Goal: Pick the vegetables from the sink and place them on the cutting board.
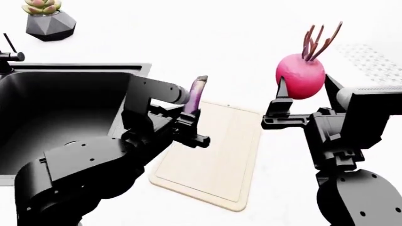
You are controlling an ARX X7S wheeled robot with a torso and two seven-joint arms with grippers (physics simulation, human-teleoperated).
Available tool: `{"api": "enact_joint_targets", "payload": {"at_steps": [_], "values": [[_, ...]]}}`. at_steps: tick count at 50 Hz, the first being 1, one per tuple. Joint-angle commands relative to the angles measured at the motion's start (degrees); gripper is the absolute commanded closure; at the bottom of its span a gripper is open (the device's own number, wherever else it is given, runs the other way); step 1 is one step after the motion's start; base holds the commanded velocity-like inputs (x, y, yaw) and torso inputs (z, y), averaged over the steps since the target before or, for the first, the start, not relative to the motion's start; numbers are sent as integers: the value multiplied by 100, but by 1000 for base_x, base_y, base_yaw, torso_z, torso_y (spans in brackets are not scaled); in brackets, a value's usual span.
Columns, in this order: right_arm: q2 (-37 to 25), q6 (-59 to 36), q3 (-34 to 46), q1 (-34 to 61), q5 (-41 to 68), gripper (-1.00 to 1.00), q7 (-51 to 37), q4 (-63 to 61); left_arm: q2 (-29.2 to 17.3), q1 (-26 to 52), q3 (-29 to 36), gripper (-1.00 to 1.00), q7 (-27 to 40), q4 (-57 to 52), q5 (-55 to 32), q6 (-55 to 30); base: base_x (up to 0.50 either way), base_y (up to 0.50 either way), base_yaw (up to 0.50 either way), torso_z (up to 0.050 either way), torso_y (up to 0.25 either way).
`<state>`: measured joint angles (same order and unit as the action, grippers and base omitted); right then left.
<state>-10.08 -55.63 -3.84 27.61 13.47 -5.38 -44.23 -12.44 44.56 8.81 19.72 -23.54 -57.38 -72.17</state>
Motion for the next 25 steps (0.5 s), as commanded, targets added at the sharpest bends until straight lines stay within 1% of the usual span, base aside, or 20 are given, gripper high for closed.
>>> {"api": "enact_joint_targets", "payload": {"at_steps": [1,4,10,25], "values": [[15,-95,-85,18,-9,100,38,-36,62,103,211,100,-8,622,-25,-134,0,0,0,0,0],[10,-96,-98,11,3,100,22,-46,64,76,261,100,-48,718,19,-66,0,0,0,0,3],[9,-126,-144,11,57,100,7,-76,18,-69,625,100,-331,1194,341,216,0,0,0,0,0],[-17,-113,-165,12,124,100,-42,-50,3,-112,738,100,-346,1301,352,291,0,0,0,0,0]]}}
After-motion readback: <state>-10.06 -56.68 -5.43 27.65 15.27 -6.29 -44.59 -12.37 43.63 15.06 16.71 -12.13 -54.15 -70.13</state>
